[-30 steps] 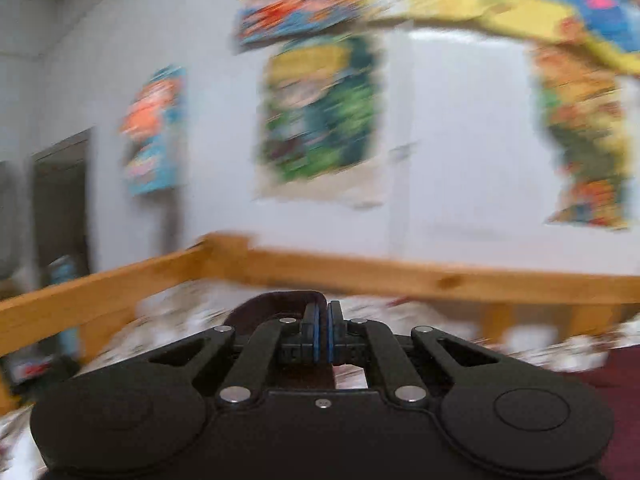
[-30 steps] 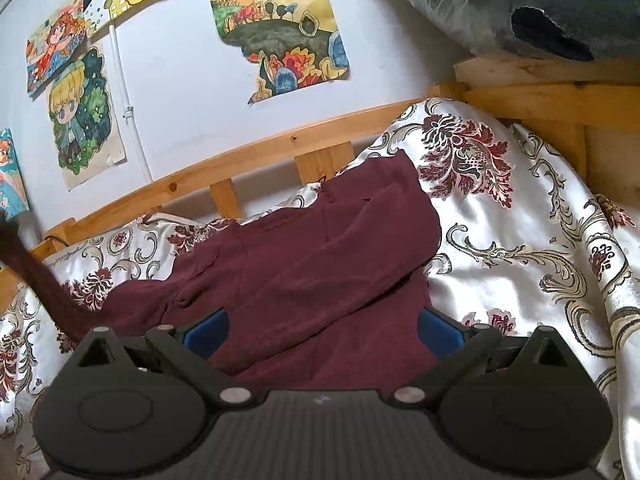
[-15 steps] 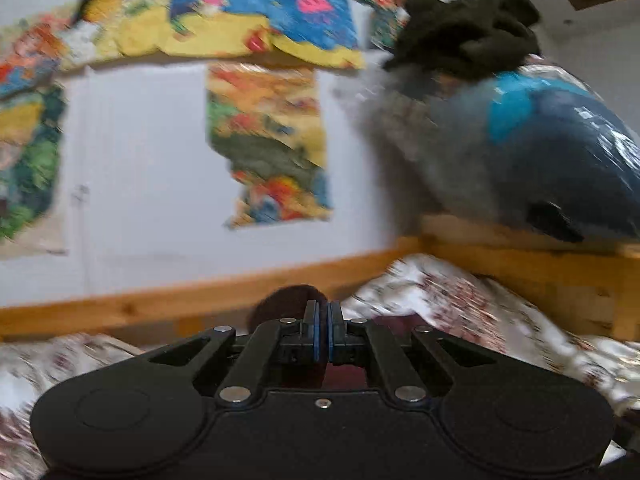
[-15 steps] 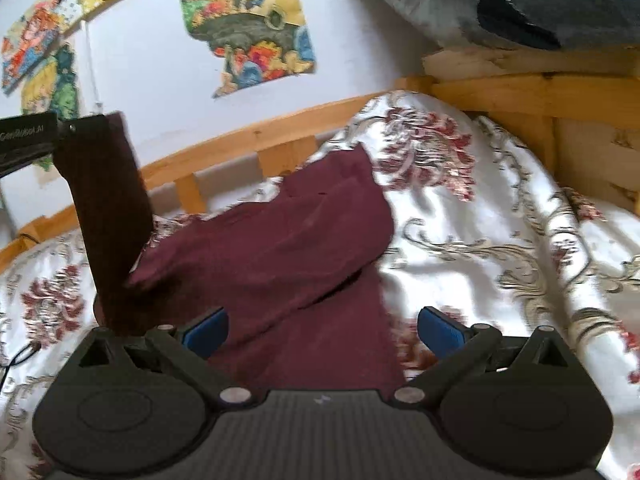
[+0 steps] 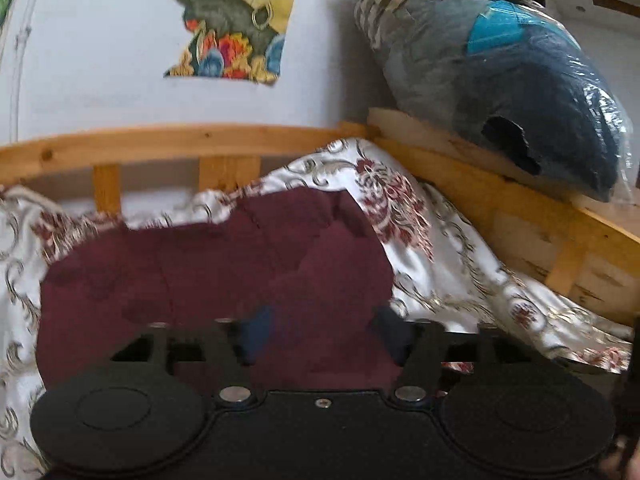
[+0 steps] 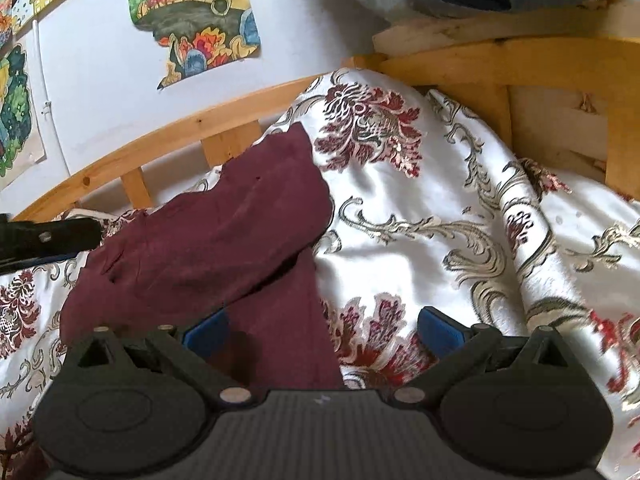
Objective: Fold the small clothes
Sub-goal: 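Lay the sleeve across the shirt body with the left tool and open, then move both tools to the hem of the shirt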
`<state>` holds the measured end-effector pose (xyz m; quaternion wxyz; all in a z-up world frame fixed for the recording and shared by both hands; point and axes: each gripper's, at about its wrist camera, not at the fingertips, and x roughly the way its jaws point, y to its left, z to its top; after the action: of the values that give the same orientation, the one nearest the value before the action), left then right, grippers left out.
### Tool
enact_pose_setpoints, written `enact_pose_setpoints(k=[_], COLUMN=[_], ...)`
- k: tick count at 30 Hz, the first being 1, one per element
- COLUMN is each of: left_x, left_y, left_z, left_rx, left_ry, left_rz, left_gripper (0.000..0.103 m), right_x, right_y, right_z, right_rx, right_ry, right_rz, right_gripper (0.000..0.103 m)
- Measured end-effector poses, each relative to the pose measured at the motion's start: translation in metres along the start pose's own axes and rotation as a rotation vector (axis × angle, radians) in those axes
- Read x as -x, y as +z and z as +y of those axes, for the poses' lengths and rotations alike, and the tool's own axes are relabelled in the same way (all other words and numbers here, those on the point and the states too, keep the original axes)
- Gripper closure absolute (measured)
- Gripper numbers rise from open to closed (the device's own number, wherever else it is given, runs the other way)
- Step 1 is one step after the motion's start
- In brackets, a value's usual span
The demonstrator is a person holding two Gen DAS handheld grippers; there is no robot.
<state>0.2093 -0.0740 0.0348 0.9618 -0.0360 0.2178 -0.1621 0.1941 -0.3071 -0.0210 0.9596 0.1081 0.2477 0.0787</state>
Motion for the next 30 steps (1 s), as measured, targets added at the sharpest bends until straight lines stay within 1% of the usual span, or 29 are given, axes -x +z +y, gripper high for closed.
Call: enact_pose_setpoints(k=[1,3,6,7,9,11,12,14,15,16,18,20,21,22,23,24,25,26,27,28,30], left_x=[0.004,0.014,0.029,0.032,0.031,0.027,0.025,0.022,0.020,0.018,0.012,0.004,-0.001,-0.007,-0.013,-0.017,-0.021,-0.023,-0.025,-0.027,-0.026], left_y=[-0.002,-0.005,-0.008,-0.009,-0.011,-0.012,-0.013,-0.016,-0.019,-0.021,-0.027,-0.033,-0.035,-0.038,-0.042,-0.043,-0.043,-0.042,-0.041,-0.039,-0.035], left_z=[0.003,0.010,0.026,0.034,0.054,0.080,0.096,0.127,0.144,0.159,0.187,0.208,0.215,0.222,0.224,0.227,0.227,0.227,0.228,0.226,0.221], left_rx=[0.003,-0.009,-0.021,-0.021,-0.017,0.020,0.054,0.123,0.164,0.209,0.305,0.385,0.410,0.430,0.436,0.439,0.438,0.437,0.433,0.422,0.380], left_ry=[-0.014,-0.026,0.054,0.105,0.264,0.414,0.479,0.553,0.577,0.584,0.564,0.522,0.512,0.513,0.510,0.513,0.518,0.521,0.517,0.517,0.554], left_rz=[0.006,0.007,0.002,0.007,0.037,0.075,0.095,0.114,0.124,0.133,0.158,0.195,0.215,0.235,0.252,0.265,0.270,0.269,0.268,0.267,0.246], left_gripper=[0.032,0.023,0.014,0.013,0.012,0.012,0.012,0.013,0.016,0.018,0.029,0.033,0.044,0.052,0.065,0.073,0.075,0.082,0.098,0.103,0.103], right_x=[-0.001,-0.002,-0.003,-0.004,-0.006,-0.010,-0.012,-0.018,-0.020,-0.023,-0.026,-0.029,-0.030,-0.030,-0.031,-0.031,-0.031,-0.031,-0.031,-0.032,-0.032], right_y=[0.000,-0.003,-0.007,-0.008,-0.010,-0.012,-0.014,-0.016,-0.018,-0.020,-0.024,-0.028,-0.030,-0.031,-0.032,-0.032,-0.033,-0.034,-0.034,-0.034,-0.035], right_z=[0.001,0.003,0.009,0.012,0.018,0.024,0.026,0.031,0.032,0.034,0.037,0.040,0.041,0.043,0.044,0.045,0.046,0.047,0.047,0.047,0.047], right_rx=[0.000,0.002,0.018,0.030,0.056,0.077,0.083,0.088,0.091,0.097,0.113,0.133,0.144,0.155,0.164,0.171,0.177,0.182,0.185,0.187,0.188], right_ry=[0.005,0.023,0.053,0.062,0.075,0.088,0.091,0.099,0.104,0.108,0.111,0.108,0.106,0.104,0.101,0.099,0.098,0.097,0.095,0.096,0.094], right_rz=[0.003,0.009,0.005,0.003,0.002,0.007,0.010,0.018,0.024,0.029,0.042,0.051,0.054,0.056,0.057,0.058,0.058,0.059,0.060,0.062,0.065], right_gripper=[0.000,0.000,0.000,0.000,0.000,0.000,0.000,0.000,0.000,0.000,0.000,0.000,0.000,0.000,0.000,0.000,0.000,0.000,0.000,0.000,0.000])
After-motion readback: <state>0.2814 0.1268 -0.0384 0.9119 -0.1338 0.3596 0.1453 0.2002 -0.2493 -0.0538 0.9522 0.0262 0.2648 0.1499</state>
